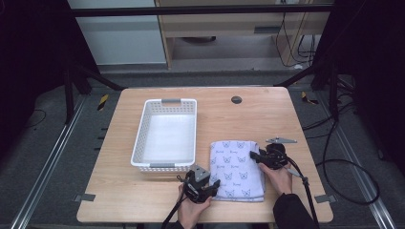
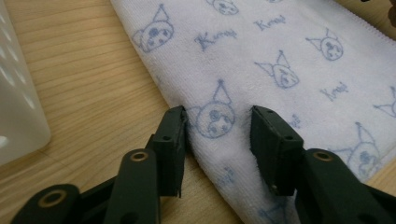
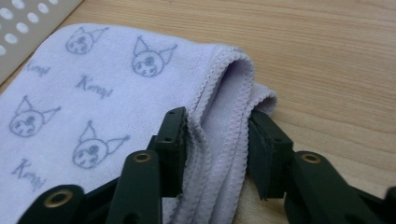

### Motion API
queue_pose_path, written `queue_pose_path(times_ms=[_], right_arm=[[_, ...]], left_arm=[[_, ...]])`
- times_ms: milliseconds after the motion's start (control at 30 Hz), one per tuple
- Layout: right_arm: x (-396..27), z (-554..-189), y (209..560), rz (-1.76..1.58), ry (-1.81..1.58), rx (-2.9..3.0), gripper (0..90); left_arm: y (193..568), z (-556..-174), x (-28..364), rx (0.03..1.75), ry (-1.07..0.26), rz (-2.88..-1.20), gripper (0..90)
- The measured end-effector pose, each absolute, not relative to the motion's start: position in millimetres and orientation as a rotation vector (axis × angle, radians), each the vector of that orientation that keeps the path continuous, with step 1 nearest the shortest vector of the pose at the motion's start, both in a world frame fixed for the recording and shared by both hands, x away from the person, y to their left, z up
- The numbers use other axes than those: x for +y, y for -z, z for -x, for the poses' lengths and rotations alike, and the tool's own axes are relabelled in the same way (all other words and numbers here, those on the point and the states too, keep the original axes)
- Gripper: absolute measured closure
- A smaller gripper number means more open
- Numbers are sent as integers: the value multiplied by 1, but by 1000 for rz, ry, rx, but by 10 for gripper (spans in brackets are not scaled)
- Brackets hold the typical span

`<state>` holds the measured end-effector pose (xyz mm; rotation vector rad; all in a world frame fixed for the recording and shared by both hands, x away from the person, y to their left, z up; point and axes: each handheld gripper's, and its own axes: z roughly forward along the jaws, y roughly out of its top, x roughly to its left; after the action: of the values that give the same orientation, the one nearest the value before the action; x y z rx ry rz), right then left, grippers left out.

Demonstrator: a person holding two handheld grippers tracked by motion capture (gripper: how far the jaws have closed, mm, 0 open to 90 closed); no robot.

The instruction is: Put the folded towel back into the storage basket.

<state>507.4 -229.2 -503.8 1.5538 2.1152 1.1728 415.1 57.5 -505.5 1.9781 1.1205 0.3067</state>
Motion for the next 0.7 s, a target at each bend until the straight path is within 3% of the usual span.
queue_pose_path(times_ms=[400, 700], right_arm=[[-229, -506, 501, -1575, -1223, 2116, 756], [-230, -496, 477, -1489, -1292, 2080, 761]], left_arm=[[504, -415, 59, 1144, -281, -1918, 780], [493, -411, 62, 1107, -273, -1886, 802]])
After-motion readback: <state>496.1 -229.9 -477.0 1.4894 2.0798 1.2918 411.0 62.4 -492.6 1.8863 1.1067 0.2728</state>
